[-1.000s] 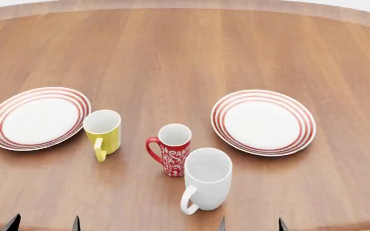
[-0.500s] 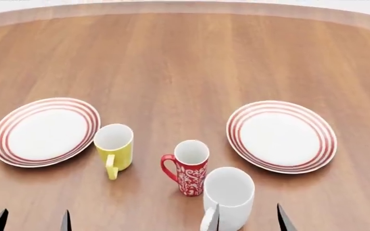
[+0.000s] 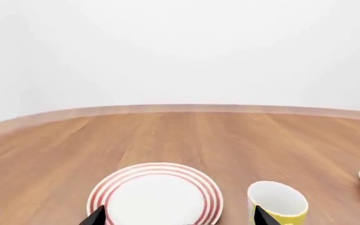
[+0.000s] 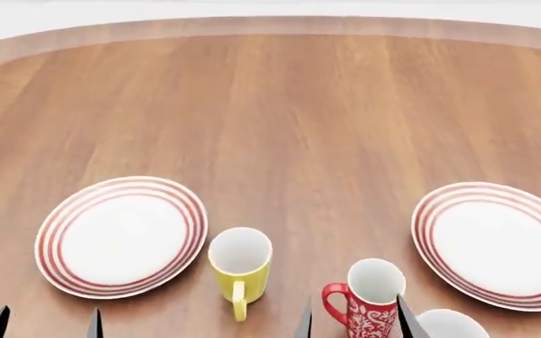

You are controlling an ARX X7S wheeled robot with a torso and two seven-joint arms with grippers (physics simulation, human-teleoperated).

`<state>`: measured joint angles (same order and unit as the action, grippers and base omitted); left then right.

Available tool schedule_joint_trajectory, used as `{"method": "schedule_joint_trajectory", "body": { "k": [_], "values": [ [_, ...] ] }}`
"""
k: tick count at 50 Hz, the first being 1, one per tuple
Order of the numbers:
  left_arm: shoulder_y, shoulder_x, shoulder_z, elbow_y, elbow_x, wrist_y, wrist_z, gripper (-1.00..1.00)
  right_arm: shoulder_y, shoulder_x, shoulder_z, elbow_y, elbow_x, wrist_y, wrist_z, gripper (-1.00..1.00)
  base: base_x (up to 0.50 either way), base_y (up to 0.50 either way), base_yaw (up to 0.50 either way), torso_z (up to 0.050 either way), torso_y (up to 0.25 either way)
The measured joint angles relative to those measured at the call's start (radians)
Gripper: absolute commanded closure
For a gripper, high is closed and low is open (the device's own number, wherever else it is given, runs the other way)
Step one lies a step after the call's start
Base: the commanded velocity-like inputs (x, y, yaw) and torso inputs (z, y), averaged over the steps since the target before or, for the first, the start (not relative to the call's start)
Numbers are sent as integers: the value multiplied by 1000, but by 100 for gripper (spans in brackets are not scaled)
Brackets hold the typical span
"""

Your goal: Put the red mug on the left plate.

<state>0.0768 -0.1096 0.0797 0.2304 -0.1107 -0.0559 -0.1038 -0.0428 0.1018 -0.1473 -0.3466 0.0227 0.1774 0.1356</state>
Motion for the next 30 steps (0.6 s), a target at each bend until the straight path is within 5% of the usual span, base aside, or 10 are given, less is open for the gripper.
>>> {"method": "schedule_joint_trajectory", "body": {
  "k": [30],
  "values": [
    [7,-34,26,15,-21,6,-32,-100,3,25,-27,-1,36,-3,39,-100,296,414,0,0,0]
  ]
}}
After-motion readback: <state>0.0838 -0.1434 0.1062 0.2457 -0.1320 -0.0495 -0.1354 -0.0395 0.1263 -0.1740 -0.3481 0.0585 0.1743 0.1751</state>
